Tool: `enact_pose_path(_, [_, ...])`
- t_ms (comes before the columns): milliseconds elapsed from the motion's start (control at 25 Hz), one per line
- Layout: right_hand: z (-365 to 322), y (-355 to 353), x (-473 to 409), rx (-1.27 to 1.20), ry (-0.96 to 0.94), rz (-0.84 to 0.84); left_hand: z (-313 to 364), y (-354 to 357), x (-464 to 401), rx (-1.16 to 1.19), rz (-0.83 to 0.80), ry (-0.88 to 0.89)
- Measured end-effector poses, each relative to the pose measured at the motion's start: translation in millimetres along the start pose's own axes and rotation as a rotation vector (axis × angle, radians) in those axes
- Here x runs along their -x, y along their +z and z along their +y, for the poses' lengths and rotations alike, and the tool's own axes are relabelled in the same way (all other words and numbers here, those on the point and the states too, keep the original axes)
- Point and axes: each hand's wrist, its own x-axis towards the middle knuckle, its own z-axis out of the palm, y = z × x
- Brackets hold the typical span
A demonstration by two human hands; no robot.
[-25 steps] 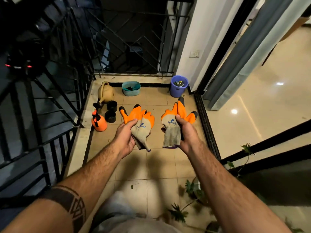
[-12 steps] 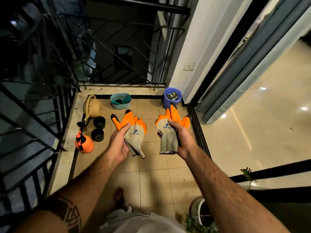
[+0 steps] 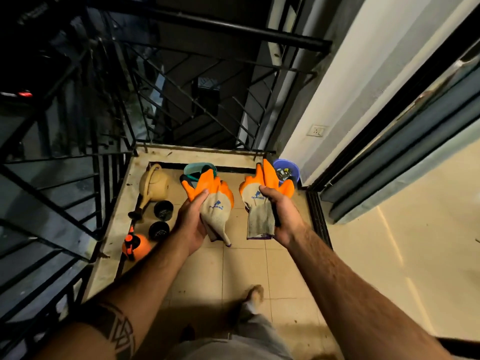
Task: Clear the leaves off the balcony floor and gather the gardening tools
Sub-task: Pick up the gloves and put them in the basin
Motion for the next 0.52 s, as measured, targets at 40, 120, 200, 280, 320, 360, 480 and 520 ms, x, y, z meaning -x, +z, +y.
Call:
enact_pose_path(40, [-9, 6, -15, 0.003, 0.005, -0.011, 9, 1, -11, 0.005, 0.018, -0.007])
enact_pose_path(120, [-26, 18, -44, -0.008, -0.003, -0.036, 26, 5, -33, 0.022, 0.041, -0.022])
enact_pose_path(200, [-47, 24, -80, 0.010, -0.011, -0.044, 44, 17, -59, 0.067, 0.054, -0.020])
enact_pose_path(280, [-73, 28, -116, 0.042, -0.013, -0.046, 61, 34, -85, 0.120, 0.066, 0.005])
enact_pose_path(320, [-88, 29, -133, 0.063, -0.004, -0.047, 69, 45, -97, 0.134, 0.079, 0.021])
enact_pose_path(360, [-102, 30, -151, 0.081, 0.005, -0.048, 78, 56, -110, 0.143, 0.101, 0.034])
enact_pose_path(480, [-144, 35, -197, 0.100, 0.036, -0.108, 103, 81, -145, 0.151, 0.136, 0.061])
enact_pose_path(520, [-156, 39, -217, 0.103, 0.034, -0.118, 111, 87, -163, 0.154, 0.143, 0.085])
